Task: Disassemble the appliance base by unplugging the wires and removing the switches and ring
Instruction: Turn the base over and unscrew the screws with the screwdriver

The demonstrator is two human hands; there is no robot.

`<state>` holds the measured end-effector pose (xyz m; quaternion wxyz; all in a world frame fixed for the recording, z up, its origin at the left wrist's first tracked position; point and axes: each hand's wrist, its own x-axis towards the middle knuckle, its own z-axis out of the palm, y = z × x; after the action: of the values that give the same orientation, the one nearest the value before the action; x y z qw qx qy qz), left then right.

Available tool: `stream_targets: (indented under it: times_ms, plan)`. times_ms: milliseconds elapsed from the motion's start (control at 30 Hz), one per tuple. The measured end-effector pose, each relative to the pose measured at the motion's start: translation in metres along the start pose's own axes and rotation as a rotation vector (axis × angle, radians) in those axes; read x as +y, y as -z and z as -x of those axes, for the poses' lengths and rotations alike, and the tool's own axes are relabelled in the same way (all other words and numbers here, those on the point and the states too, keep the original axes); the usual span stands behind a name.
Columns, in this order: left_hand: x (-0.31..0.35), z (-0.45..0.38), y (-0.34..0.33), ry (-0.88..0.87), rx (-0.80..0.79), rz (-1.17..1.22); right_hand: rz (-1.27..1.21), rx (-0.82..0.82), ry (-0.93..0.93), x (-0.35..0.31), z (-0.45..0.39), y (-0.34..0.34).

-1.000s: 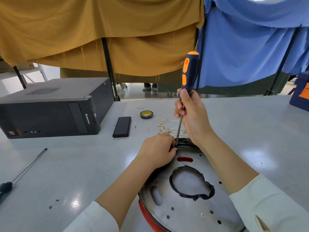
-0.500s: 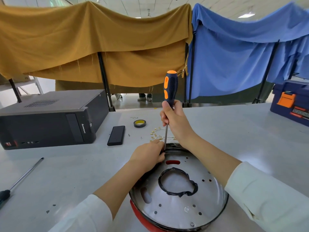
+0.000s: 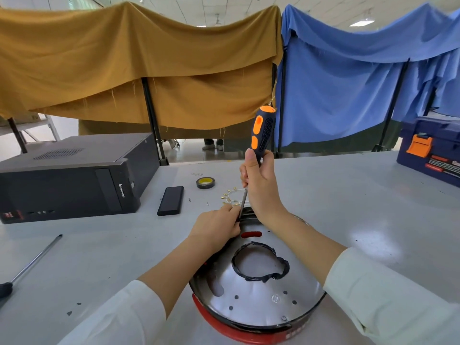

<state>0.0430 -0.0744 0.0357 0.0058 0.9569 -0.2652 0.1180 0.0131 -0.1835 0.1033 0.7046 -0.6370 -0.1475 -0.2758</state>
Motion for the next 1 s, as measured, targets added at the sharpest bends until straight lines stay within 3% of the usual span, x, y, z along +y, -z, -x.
stream_targets:
  times_ms: [333,567,800,1000]
  plan:
    - [0.007,-0.003,-0.004,0.062,-0.009,-0.131,0.072,0.184,0.18,0.026,0.017,0.006]
    - [0.01,-0.005,-0.006,0.078,0.028,-0.162,0.166,0.184,0.263,0.025,0.015,0.014]
    - [0.001,-0.006,-0.002,0.047,-0.04,0.043,0.205,0.086,0.221,0.029,0.015,0.015]
    - [-0.003,-0.008,-0.006,0.057,0.033,0.111,0.107,0.237,0.209,0.022,0.012,0.017]
